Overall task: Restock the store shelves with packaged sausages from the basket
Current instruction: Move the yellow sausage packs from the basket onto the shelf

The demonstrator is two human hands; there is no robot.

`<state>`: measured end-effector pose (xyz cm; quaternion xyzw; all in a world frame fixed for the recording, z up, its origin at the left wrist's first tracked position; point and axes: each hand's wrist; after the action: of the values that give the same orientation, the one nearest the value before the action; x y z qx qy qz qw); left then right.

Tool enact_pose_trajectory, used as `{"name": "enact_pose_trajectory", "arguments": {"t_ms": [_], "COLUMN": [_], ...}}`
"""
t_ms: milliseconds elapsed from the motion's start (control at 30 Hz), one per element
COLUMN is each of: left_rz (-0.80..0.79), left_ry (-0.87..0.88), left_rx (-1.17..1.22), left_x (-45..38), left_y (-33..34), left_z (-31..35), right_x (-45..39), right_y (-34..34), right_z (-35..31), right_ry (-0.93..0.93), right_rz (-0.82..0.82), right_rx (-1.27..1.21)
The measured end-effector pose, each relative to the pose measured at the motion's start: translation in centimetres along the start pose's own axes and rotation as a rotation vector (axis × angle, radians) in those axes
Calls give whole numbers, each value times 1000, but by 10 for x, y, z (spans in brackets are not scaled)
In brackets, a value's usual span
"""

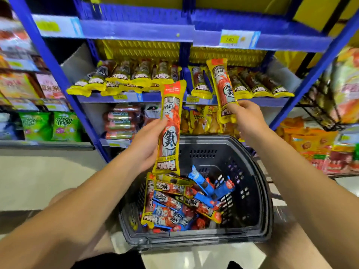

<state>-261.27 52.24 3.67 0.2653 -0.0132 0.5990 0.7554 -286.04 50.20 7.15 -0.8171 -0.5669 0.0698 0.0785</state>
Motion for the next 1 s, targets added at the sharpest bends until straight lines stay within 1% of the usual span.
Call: {"name": "enact_pose_trajectory", "arguments": {"t_ms": [167,333,433,533,600,667,733,767,800,867,1000], "left_rz": [-16,-26,-19,-18,-21,-20,-18,-16,-13,-4,-2], "left_ry": [33,106,131,134,134,138,139,139,137,131,123], "left_rx": [8,-176,-225,-234,-242,-253,-259,-259,-258,-254,-249], "left_x": [-16,-25,-30,-34,-36,-37,-38,-39,-39,-39,-38], "left_y": [6,4,4,3,3,2,0,-1,-1,-1,-1], "left_z": [17,26,29,29,28,28,27,27,26,24,22], "right_x": [-34,-59,-67,-71,-66,-54,-38,-32,-28,-27,-34], "right_y": [14,29,37,39,37,34,30,28,25,23,31], "right_z": [-21,-23,-24,-27,-26,-21,-9,-2,4,12,9], "right_ry": [31,-34,-81,-112,-223,-452,-682,-749,-772,-740,-652], "right_rz": [41,141,165,202,236,255,204,157,107,41,5], "right_rx": [62,308,508,655,751,840,929,1001,1075,1172,1214]}}
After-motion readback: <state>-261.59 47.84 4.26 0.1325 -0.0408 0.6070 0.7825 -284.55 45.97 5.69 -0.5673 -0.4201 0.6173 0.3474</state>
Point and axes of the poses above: each hand's wrist, its own x-axis away from the middle knuckle, its own y-axis out of the palm, z = x × y, and after that the axes turned 4 degrees about -y, right-handed
